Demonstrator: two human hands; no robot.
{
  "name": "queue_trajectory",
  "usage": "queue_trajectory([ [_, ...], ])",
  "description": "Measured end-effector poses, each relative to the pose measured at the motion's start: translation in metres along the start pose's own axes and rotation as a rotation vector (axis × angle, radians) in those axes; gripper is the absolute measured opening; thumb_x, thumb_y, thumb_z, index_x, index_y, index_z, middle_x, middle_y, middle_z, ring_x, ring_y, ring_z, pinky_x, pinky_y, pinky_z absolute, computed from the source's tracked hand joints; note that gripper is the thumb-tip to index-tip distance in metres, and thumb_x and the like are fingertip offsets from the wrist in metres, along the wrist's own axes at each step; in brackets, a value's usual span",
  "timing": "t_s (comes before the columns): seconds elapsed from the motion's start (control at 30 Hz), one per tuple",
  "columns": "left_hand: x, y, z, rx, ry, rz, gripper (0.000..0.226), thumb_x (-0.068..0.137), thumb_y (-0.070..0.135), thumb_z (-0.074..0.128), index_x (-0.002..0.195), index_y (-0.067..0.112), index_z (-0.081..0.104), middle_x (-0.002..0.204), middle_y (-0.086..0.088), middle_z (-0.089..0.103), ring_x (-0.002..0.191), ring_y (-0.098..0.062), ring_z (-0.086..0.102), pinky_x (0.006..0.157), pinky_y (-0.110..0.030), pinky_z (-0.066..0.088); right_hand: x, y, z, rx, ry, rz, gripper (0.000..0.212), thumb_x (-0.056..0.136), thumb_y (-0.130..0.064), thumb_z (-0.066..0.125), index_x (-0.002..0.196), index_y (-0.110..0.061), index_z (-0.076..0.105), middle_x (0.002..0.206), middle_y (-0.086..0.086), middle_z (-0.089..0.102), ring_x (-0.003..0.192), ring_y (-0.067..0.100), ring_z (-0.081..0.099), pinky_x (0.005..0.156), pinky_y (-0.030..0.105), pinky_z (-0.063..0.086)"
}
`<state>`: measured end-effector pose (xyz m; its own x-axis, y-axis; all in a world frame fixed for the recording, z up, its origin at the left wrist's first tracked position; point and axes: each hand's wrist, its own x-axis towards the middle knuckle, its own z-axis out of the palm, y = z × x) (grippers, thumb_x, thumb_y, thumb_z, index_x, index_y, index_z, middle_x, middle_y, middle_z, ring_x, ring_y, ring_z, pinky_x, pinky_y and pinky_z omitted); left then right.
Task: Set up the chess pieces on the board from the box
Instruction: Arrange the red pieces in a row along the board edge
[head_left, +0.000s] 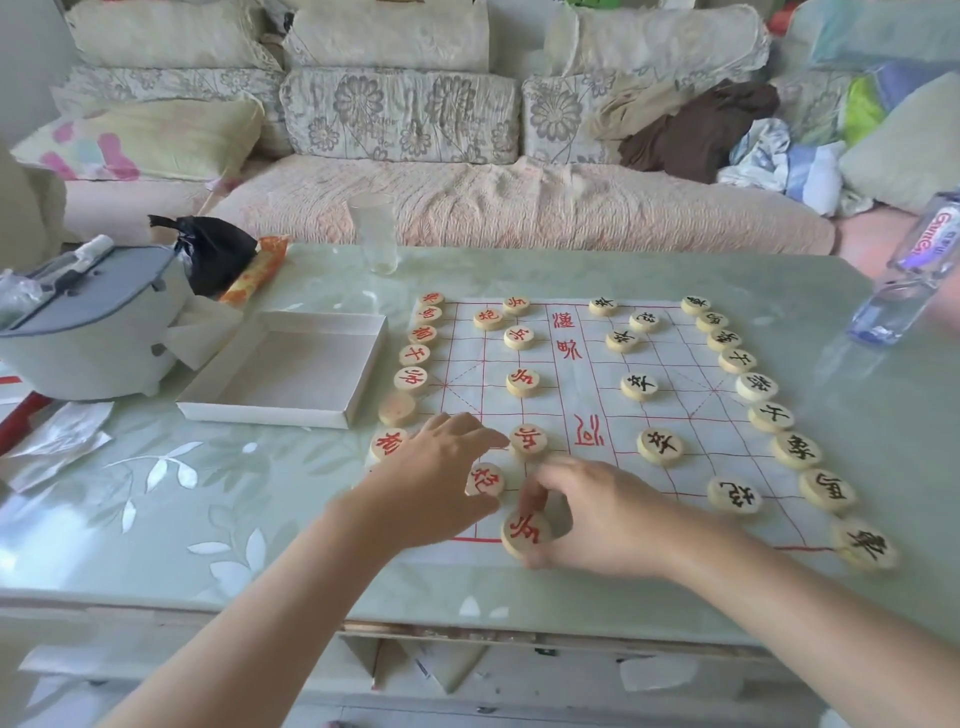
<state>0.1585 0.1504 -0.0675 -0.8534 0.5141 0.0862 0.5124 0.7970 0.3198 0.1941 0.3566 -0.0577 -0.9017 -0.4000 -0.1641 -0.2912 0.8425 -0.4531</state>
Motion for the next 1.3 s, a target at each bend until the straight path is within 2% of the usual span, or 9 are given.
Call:
queue_trajectory([
  [0.1,-0.003,0.014,-0.002,-0.012,-0.002,0.057,0.047,0.076,0.042,0.069,0.12,0.035,0.055,0.114,0.014,0.051,0.11,-0.008,0.042,0.091,-0.025,0.038,0.0,0.004,-0.003,0.049,-0.051,-0.027,0.031,0.076,-0.035,0.077,0.099,-0.04,0.057,0.083,-0.028,0.049,0.074,-0.016,0.049,0.059,0.009,0.035],
  [0.23,-0.014,0.021,0.003,0.081,0.006,0.055,0.039,0.074,0.055,0.066,0.106,0.036,0.056,0.102,0.02,0.053,0.096,-0.004,0.044,0.082,-0.022,0.032,-0.001,0.011,-0.001,0.06,-0.04,-0.045,0.041,0.073,-0.042,0.08,0.105,-0.042,0.054,0.101,-0.03,0.048,0.08,-0.018,0.047,0.064,0.008,0.035],
  [0.47,-0.021,0.02,0.012,0.052,-0.041,0.048,0.041,0.075,0.058,0.067,0.112,0.04,0.061,0.105,0.02,0.055,0.101,-0.005,0.046,0.082,-0.021,0.03,-0.005,0.014,0.008,-0.013,0.013,-0.044,0.053,0.076,-0.056,0.074,0.124,-0.037,0.059,0.112,-0.019,0.054,0.103,0.004,0.054,0.089,0.024,0.045],
  [0.63,-0.017,0.004,-0.004,-0.049,0.041,-0.053,0.036,0.074,0.044,0.075,0.107,0.037,0.061,0.097,0.02,0.054,0.089,-0.001,0.047,0.079,-0.02,0.04,-0.002,0.018,0.002,-0.03,-0.003,-0.029,0.057,0.077,-0.059,0.07,0.128,-0.04,0.054,0.113,-0.021,0.053,0.104,0.004,0.053,0.091,0.025,0.043],
  [0.77,-0.011,-0.012,-0.007,0.011,0.043,-0.12,0.043,0.075,0.05,0.071,0.114,0.038,0.058,0.103,0.02,0.052,0.098,-0.005,0.047,0.09,-0.029,0.043,0.015,0.025,-0.011,0.05,0.13,-0.018,0.044,0.088,-0.04,0.066,0.13,-0.035,0.057,0.115,-0.019,0.055,0.105,0.001,0.053,0.093,0.021,0.04],
  [0.87,-0.005,-0.011,0.0,0.035,0.005,-0.124,0.054,0.073,0.063,0.064,0.121,0.039,0.054,0.111,0.021,0.053,0.109,-0.005,0.047,0.097,-0.032,0.04,0.031,0.03,-0.015,0.027,0.198,0.04,0.039,0.089,-0.033,0.064,0.127,-0.033,0.059,0.119,-0.014,0.054,0.111,0.007,0.055,0.098,0.029,0.043],
  [1.03,0.006,-0.011,0.007,0.083,-0.04,-0.104,0.048,0.077,0.06,0.062,0.119,0.037,0.056,0.114,0.018,0.057,0.108,-0.009,0.051,0.089,-0.027,0.035,0.056,0.036,-0.015,-0.06,0.094,0.058,0.062,0.085,-0.038,0.065,0.142,-0.036,0.042,0.147,-0.015,0.037,0.123,0.014,0.051,0.099,0.03,0.041],
  [1.23,0.018,-0.018,-0.002,0.042,-0.084,-0.1,0.053,0.077,0.058,0.063,0.125,0.041,0.049,0.113,0.023,0.055,0.109,-0.004,0.046,0.094,-0.027,0.038,0.07,0.043,-0.011,-0.076,0.064,0.011,0.063,0.084,-0.034,0.066,0.143,-0.041,0.043,0.144,-0.018,0.042,0.127,0.011,0.048,0.104,0.032,0.041],
  [1.3,0.027,-0.016,-0.004,-0.029,-0.055,-0.136,0.052,0.079,0.055,0.063,0.126,0.039,0.049,0.111,0.022,0.056,0.105,-0.006,0.049,0.091,-0.026,0.041,0.07,0.043,-0.012,-0.031,0.051,0.001,0.068,0.083,-0.026,0.065,0.144,-0.044,0.039,0.137,-0.023,0.047,0.118,0.004,0.052,0.1,0.03,0.043],
])
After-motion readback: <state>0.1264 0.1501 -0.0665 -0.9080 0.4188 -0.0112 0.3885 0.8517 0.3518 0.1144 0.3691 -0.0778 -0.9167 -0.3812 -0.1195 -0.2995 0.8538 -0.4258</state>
